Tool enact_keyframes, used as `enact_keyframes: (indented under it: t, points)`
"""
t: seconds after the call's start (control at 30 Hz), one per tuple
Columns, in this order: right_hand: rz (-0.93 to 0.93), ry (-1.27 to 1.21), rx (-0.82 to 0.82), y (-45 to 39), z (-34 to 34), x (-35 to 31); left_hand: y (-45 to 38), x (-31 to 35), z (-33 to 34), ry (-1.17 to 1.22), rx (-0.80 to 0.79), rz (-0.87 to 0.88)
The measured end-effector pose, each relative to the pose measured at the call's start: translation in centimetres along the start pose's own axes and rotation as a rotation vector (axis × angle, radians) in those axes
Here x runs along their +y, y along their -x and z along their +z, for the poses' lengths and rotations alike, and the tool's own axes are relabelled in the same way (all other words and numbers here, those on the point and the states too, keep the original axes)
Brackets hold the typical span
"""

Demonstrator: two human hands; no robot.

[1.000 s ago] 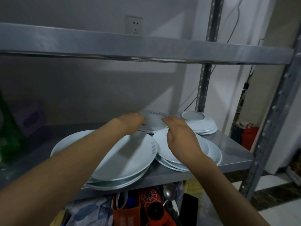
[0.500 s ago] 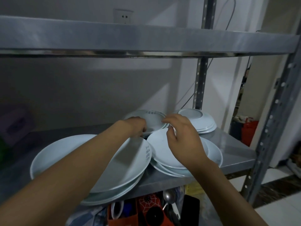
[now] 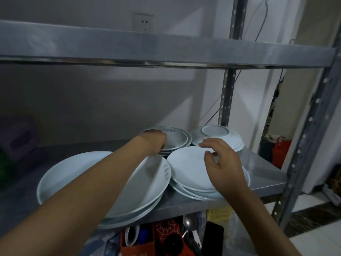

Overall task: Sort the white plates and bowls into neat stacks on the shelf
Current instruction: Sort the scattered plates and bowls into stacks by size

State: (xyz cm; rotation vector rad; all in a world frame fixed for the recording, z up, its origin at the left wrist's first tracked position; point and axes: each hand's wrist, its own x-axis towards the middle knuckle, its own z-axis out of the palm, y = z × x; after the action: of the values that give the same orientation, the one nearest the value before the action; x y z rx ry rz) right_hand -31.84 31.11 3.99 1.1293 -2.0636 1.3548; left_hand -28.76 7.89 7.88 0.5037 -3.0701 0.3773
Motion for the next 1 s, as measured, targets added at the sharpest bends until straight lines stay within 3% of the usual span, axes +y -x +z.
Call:
enact_keyframes:
  t: [0.2,0.37,0.63,0.8,0.87,1.0]
  points:
    - [0.078,-0.021,-0.038,2.3,-0.8,-0.1,0.6,0.3,-1.4,-0.161,0.189,-0.082]
    - [0.152,-0.047,-0.055,2.6,-1.3,-1.1,1.8,-1.3,-4.1,-0.075,0.34,-0.092]
    - [0.21,-0.168,-0.023,2.1,-3.3,-2.7,6.5,1.6,-6.6,-0.011,0.58,0.079]
    - [0.382,-0.442,0.022,1.0,-5.5,-3.0,9.7,4.0,-6.4,0.018,0.829,0.292]
    - [0.363,-0.387,0.021,0.9,-6.6,-2.5,10.5,4.9,-6.1,0.036,0.897,0.381]
    - [0.259,-0.043,0.012,1.4,-7.8,-2.0,11.5,6.4,-6.0,0.067,0.859,0.444]
